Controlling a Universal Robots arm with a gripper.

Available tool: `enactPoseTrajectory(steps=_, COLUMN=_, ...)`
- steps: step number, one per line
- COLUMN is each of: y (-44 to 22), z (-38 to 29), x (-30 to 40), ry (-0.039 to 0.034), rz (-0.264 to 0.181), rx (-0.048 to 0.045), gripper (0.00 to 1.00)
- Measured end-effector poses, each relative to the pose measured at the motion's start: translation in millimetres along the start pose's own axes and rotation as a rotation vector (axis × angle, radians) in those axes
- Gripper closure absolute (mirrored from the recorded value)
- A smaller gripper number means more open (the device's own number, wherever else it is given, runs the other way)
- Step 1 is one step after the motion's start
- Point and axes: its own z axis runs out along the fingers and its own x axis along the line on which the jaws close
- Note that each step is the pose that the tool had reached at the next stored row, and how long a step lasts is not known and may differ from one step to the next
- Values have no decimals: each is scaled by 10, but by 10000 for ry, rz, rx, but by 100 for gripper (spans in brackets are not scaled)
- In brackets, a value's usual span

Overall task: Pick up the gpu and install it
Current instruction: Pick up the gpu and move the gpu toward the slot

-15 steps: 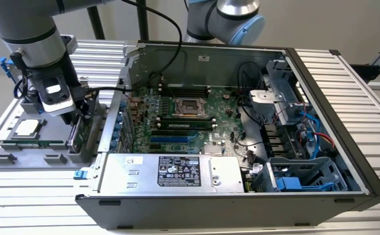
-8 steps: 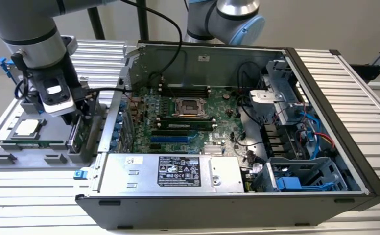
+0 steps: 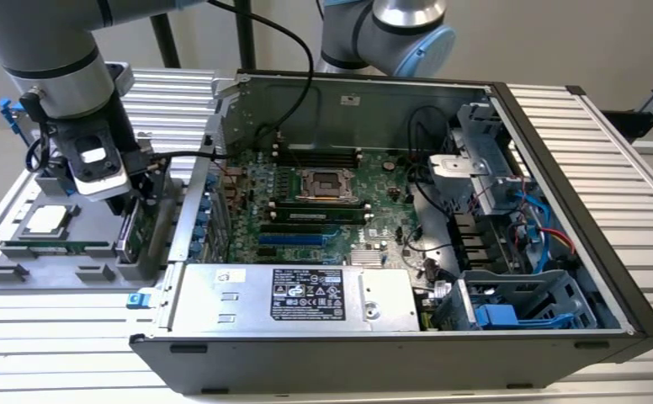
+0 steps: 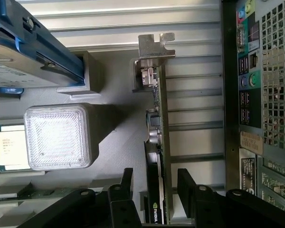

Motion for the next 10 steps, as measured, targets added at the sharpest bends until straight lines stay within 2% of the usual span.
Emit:
enactPoseTrajectory(steps=2, y=0, z=1, x=0, ry=-1, rz=0, rx=-1, gripper=0)
enactPoseTrajectory(steps=3, y=0, z=1, x=0, ry=-1, rz=0, rx=0, gripper=100)
enactPoseTrajectory(steps=10, y=0, z=3, x=0, ry=-1, rz=0, rx=0, gripper=100)
